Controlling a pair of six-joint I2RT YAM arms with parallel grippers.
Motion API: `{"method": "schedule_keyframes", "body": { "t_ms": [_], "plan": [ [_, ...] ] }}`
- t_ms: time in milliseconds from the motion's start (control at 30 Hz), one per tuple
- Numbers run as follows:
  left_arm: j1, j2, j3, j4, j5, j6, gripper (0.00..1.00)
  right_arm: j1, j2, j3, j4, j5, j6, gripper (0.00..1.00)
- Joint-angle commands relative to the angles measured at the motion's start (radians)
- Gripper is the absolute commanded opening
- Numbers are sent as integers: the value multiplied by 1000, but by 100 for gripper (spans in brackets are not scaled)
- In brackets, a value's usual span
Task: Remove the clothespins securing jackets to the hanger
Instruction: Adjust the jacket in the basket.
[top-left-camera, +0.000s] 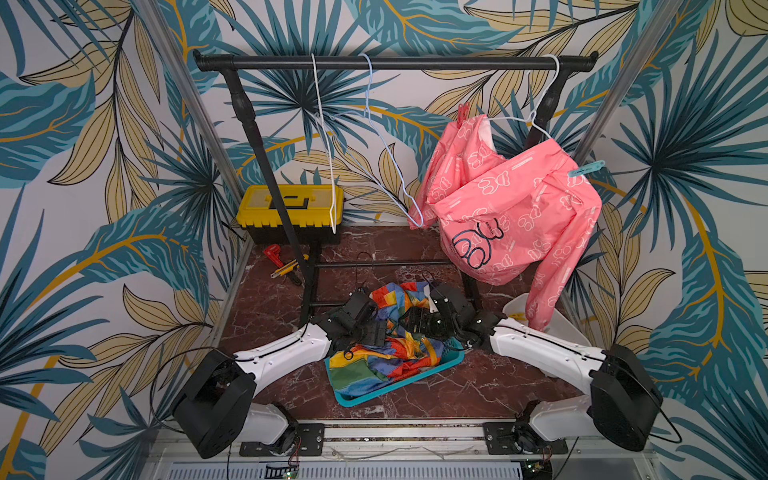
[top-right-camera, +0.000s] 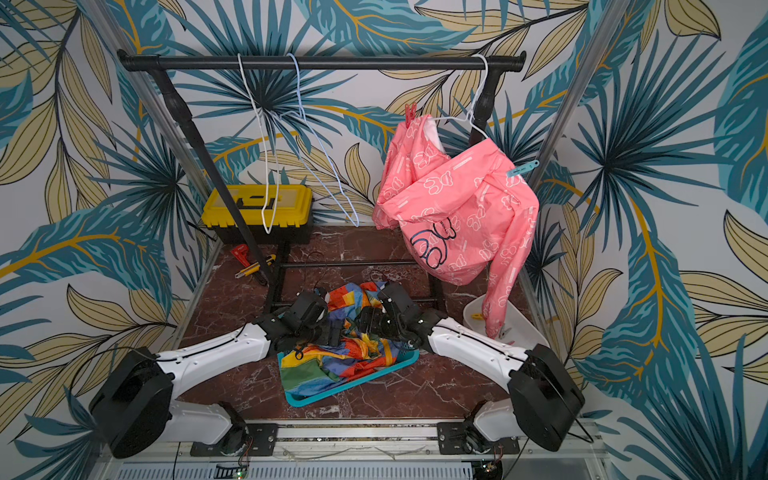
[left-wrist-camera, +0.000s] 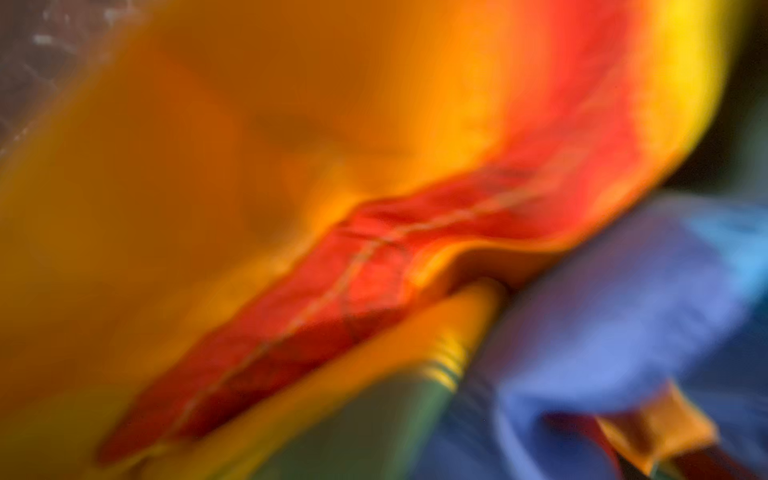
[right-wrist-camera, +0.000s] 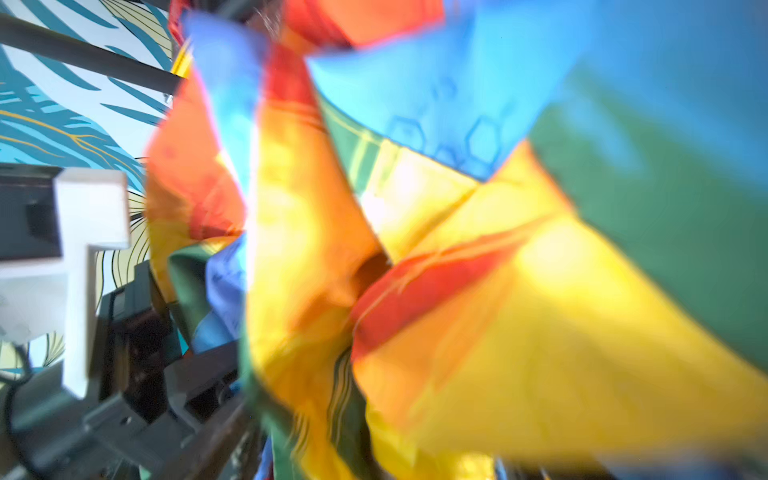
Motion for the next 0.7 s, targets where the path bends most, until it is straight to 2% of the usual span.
{"method": "schedule_keyframes", "body": {
  "t_ms": [0, 133, 233, 433, 667],
  "plan": [
    [12, -154, 47, -12, 59, 32, 100, -2, -107, 67, -187, 109, -136, 91],
    [35, -339, 74, -31, 103, 69, 100, -7, -230, 146, -331, 255, -203, 95],
    [56, -429, 116, -87, 155, 84, 100, -27, -339, 208, -410, 445, -251, 98],
    [57, -478, 106, -133, 214, 69, 100, -184, -502, 364, -460, 723, -337, 99],
    [56, -512, 55, -133, 239, 42, 100, -187, -566, 523, -538, 1014, -341, 99]
  ]
}}
